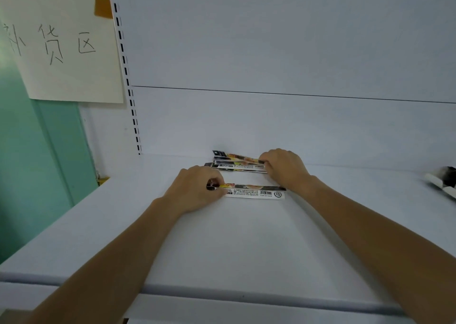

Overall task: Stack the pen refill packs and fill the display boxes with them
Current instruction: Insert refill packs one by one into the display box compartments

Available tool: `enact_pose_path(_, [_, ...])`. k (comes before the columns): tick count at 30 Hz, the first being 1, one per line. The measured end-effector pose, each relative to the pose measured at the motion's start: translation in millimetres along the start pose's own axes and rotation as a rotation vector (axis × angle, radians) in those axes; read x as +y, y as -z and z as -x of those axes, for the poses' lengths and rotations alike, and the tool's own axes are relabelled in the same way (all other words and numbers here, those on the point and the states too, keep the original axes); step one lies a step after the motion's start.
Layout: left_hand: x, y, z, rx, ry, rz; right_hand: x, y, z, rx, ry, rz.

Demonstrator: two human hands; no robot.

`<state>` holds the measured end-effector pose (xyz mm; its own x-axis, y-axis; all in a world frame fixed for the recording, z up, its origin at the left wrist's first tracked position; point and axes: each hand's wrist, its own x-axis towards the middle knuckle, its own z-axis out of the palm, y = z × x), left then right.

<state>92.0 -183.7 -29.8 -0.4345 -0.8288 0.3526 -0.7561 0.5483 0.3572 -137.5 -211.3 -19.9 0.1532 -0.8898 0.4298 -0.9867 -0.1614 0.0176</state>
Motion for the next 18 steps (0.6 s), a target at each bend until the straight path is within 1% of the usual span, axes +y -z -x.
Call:
enact_pose_path(2, [0, -1, 0, 0.038, -0.015, -0.031, 1, 8, 3, 0.084, -0.029, -0.073])
enact_pose_path(4, [1, -1, 1, 0.151, -0.039, -0.08, 3, 16, 11, 0.156, 0.013, -0.157])
enact_pose_path(5, [1, 1, 1, 0.221, -0.048, -0.082, 4, 19, 15, 0.135, 0.052, -0.214])
enact_pose_path(6, [2, 2, 2, 0.267, -0.056, -0.072, 5, 20, 21, 0.067, 0.089, -0.281])
enact_pose_path(7, [2, 2, 3, 0.261, -0.059, -0.066, 4, 20, 26, -0.038, 0.111, -0.341])
enact_pose_path(8, [3, 2, 3, 0.204, -0.056, -0.071, 3, 20, 32, -0.14, 0.108, -0.396])
enact_pose_path(9, [3, 1, 3, 0.113, -0.049, -0.075, 2, 18, 35, -0.192, 0.084, -0.463])
enact_pose_path(10, [3, 0, 4, 0.016, -0.031, -0.065, 2, 16, 38, -0.177, 0.055, -0.534])
enact_pose_path(11, [3, -1, 4, -0.06, -0.011, -0.043, 2, 15, 39, -0.117, 0.032, -0.585])
enact_pose_path(12, [3, -3, 4, -0.096, -0.003, -0.027, 3, 16, 40, -0.048, 0.016, -0.603])
enact_pose_path(13, [2, -3, 4, -0.1, -0.006, -0.019, 5, 17, 41, -0.008, -0.003, -0.612])
enact_pose_path(14, [2, -3, 3, -0.093, -0.011, -0.016, 7, 18, 41, -0.019, -0.022, -0.627])
enact_pose_path(16, [2, -2, 3, -0.086, -0.032, -0.004, 8, 22, 46, -0.171, -0.043, -0.642])
enact_pose_path(17, [3, -1, 3, -0.088, -0.045, -0.007, 7, 23, 49, -0.243, -0.027, -0.598])
enact_pose_path(18, [5, -1, 4, -0.086, -0.063, -0.038, 6, 24, 52, -0.275, 0.021, -0.509])
